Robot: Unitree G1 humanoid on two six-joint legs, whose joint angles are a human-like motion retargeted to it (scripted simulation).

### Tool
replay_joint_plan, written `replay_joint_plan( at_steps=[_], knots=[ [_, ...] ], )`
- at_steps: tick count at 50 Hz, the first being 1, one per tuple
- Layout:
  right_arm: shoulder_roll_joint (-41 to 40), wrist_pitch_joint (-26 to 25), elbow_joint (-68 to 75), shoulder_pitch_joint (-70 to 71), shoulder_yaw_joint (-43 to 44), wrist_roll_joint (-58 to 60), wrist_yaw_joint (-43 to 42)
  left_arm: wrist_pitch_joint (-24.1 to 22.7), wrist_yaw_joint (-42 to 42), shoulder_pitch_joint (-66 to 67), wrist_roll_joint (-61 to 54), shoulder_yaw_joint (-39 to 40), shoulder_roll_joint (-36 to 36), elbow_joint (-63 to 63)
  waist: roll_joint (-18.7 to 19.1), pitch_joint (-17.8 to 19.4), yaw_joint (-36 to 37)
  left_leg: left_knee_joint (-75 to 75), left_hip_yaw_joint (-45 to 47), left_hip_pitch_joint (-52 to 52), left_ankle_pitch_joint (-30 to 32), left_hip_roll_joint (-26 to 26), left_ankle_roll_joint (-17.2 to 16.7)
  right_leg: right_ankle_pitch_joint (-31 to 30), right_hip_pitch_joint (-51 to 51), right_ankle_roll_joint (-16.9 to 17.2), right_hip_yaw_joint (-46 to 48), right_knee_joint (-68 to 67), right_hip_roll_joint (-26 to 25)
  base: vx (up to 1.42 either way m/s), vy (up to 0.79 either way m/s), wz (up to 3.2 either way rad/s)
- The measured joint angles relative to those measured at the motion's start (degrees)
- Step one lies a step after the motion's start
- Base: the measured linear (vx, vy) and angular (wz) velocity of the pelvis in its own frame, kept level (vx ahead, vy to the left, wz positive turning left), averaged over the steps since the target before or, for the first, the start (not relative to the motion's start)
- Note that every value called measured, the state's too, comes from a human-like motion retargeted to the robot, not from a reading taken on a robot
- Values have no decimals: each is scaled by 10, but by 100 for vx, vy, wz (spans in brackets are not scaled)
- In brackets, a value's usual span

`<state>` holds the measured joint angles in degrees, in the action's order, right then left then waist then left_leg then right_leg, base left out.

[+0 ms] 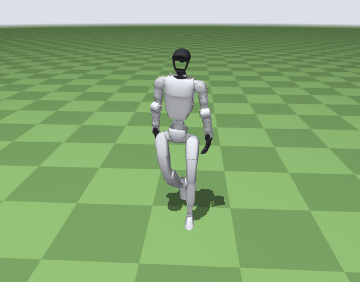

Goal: Walk run

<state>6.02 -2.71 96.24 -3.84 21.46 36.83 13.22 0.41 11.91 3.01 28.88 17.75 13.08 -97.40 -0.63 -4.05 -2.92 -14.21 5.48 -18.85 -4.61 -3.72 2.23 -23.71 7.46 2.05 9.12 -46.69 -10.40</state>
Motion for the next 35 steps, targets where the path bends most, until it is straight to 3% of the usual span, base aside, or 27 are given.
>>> replay_joint_plan(
  at_steps=[4,5,8,11,15,18,20,22,23,25,27,29,33,35],
  knots=[
    [-19,43,12,-77,-32,99,83,-43,-26,-90,-45,-3,-12,84,29,10,-67,54,-40,73,-4,7,-7,122,124,25,-8,0,12,90,-23,88],
    [-22,55,12,-94,-40,125,96,-57,-23,-108,-57,-9,-13,109,38,11,-87,69,-50,90,-7,7,-8,152,151,30,-5,17,28,92,-27,67],
    [-26,62,12,-145,-50,196,99,-93,3,-160,-89,-33,-1,173,49,12,-125,102,-46,147,-29,19,-7,184,201,1,45,124,124,97,-33,13],
    [-25,31,12,-172,-50,216,77,-114,24,-210,-87,-38,28,223,42,18,-153,122,-32,205,-57,38,-12,182,236,-22,62,260,197,81,-35,-19],
    [-20,-38,12,-179,-22,160,60,-124,8,-238,-47,-24,51,259,56,16,-174,116,-9,252,-70,26,-43,220,264,-32,11,426,192,99,-54,-35],
    [-17,-32,12,-170,19,87,62,-122,-34,-230,-37,-25,46,242,78,4,-195,82,-23,269,0,1,-87,216,243,-48,65,430,183,105,-64,4],
    [-14,-6,12,-156,48,48,66,-128,-51,-211,-36,-24,40,215,75,-16,-205,49,-40,274,101,3,-121,163,228,-20,147,405,208,95,-64,-8],
    [-10,25,12,-133,76,24,69,-148,-44,-174,-22,-28,28,177,73,-26,-196,-16,-53,268,247,3,-141,177,224,-56,7,372,165,127,-88,-74],
    [-6,39,12,-118,91,15,70,-156,-34,-152,-16,-42,20,155,73,-25,-189,-73,-62,255,305,2,-148,190,215,-73,-2,354,158,130,-82,-121],
    [-2,50,-20,-87,92,-4,78,-155,-1,-116,-6,-62,16,101,94,6,-166,-303,-85,190,346,-24,-151,223,167,-112,21,332,96,104,-59,-171],
    [3,38,-70,-42,72,-22,64,-124,49,-87,22,-69,10,56,68,2,-166,-372,-103,144,339,28,-136,235,130,-122,-8,351,101,90,-49,-108],
    [9,33,-122,-4,58,-22,24,-95,66,-42,67,-74,-9,34,36,-18,-169,-382,-83,92,281,71,-99,242,101,-121,-34,376,121,104,-55,-47],
    [27,59,-206,63,27,3,-58,-78,20,59,110,-88,-43,9,-2,-16,-111,-394,-32,-28,124,86,-24,243,32,-120,-101,420,101,96,-44,-179],
    [40,79,-235,94,7,1,-82,-81,16,103,124,-99,-55,2,-20,-9,-73,-342,15,-79,76,64,8,243,2,-125,-118,435,90,101,-40,-221]
  ],
)
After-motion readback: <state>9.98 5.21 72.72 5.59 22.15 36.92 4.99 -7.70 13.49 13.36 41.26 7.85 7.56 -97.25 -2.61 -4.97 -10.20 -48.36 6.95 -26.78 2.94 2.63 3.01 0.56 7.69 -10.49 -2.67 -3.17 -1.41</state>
